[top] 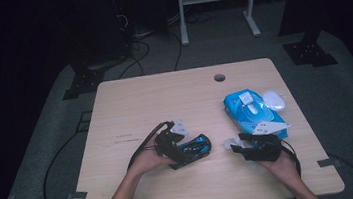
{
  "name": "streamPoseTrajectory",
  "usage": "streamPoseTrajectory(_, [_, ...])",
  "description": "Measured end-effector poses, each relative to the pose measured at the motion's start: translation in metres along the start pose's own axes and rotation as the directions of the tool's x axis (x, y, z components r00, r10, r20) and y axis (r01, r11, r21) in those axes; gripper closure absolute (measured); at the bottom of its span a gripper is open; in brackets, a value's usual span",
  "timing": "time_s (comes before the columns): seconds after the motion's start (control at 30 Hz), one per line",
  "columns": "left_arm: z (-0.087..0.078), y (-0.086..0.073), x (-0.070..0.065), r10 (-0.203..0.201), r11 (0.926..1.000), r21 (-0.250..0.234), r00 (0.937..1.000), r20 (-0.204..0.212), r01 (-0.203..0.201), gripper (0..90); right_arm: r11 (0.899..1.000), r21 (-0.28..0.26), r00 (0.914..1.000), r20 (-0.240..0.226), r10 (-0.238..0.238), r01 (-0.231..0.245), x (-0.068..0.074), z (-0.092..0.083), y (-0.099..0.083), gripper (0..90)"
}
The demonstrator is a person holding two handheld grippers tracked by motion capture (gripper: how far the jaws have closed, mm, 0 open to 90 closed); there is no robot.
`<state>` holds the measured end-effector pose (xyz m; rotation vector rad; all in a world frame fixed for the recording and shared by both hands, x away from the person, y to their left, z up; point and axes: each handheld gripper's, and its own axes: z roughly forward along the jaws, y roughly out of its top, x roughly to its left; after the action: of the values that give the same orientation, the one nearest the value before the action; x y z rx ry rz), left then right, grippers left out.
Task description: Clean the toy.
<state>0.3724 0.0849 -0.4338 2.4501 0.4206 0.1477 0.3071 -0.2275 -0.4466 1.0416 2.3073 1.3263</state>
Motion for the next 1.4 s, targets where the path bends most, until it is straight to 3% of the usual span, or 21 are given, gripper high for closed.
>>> streamPoseTrajectory(0.27, [-0.007,-0.005,0.0,-0.006,0.9997,-0.024,0.9997,-0.025,0.006,14.4,0.999,-0.049,0.9998,0.022,0.004,-0.003,-0.004,-0.008,0.002,39.6])
streamPoseTrajectory(0.53, [-0.017,-0.015,0.0,-0.022,0.9984,-0.054,0.9988,-0.044,0.019,14.4,0.998,-0.066,0.9999,0.01,0.005,-0.004,-0.004,-0.013,0.003,39.6])
streamPoseTrajectory(0.9, [-0.033,-0.033,-0.001,-0.049,0.9962,-0.076,0.9952,-0.084,0.042,12.0,0.998,-0.068,1.0,0.001,0.008,-0.008,-0.004,-0.014,0.003,39.0])
streamPoseTrajectory(1.4, [-0.049,-0.058,-0.003,-0.103,0.9878,-0.129,0.9869,-0.124,0.087,11.9,0.998,-0.069,0.9999,-0.014,0.008,-0.009,-0.005,-0.015,0.001,38.7])
